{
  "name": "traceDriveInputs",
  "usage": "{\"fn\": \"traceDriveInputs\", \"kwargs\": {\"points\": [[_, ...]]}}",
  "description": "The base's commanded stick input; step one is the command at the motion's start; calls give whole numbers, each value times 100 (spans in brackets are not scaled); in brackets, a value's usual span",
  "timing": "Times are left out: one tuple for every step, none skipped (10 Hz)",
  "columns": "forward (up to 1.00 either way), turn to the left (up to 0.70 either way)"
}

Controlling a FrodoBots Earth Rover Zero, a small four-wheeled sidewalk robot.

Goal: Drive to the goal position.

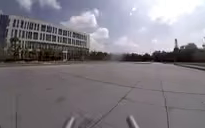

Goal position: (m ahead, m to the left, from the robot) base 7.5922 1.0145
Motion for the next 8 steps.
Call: {"fn": "traceDriveInputs", "kwargs": {"points": [[70,4],[70,4],[70,4],[70,4],[70,4],[70,4],[70,4],[70,4]]}}
